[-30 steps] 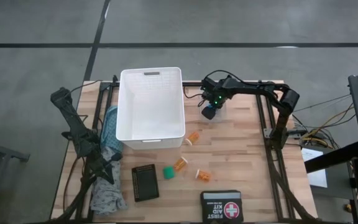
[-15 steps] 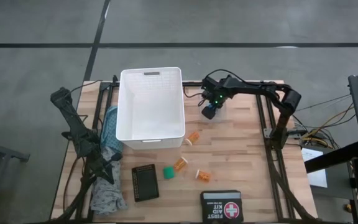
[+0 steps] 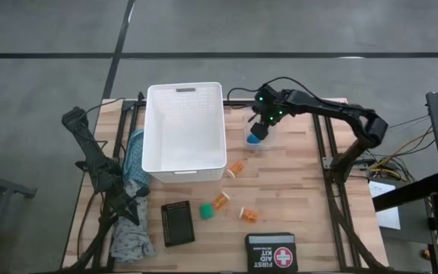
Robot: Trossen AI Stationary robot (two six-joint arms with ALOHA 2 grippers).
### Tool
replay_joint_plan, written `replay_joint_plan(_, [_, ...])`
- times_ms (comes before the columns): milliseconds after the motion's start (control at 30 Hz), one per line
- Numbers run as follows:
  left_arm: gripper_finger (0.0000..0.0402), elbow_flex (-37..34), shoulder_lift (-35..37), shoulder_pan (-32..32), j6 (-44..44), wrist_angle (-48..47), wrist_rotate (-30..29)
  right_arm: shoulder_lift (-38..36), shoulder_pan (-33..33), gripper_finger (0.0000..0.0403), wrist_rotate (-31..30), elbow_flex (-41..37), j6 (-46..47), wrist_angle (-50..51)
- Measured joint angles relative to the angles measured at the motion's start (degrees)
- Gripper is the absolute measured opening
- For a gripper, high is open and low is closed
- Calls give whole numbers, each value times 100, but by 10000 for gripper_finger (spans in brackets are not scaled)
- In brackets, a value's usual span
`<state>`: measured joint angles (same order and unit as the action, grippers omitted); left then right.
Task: Pick & place medical supplies in basket/bin
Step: Put the green roll bandage into the transparent bin
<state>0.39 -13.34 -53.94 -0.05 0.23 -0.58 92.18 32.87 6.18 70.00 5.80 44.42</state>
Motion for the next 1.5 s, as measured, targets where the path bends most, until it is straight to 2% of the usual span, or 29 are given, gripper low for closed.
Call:
replay_joint_plan(433, [10,1,0,-1,-2,0,0,-1364,-448,319,21,2,-44,-69])
replay_joint_plan(867, [10,-1,0,-1,0,0,0,-1758,-1186,325,-16,0,7,-115])
replay_joint_plan(1167, [10,1,0,-1,0,0,0,-2109,-1596,327,-33,-2,-24,-581])
replay_joint_plan(1400, [10,1,0,-1,-2,0,0,-2595,-1976,327,-45,-14,-103,-564])
replay_joint_plan(1500, [10,-1,0,1,-2,0,0,-2910,-2182,327,-226,-91,-305,-590])
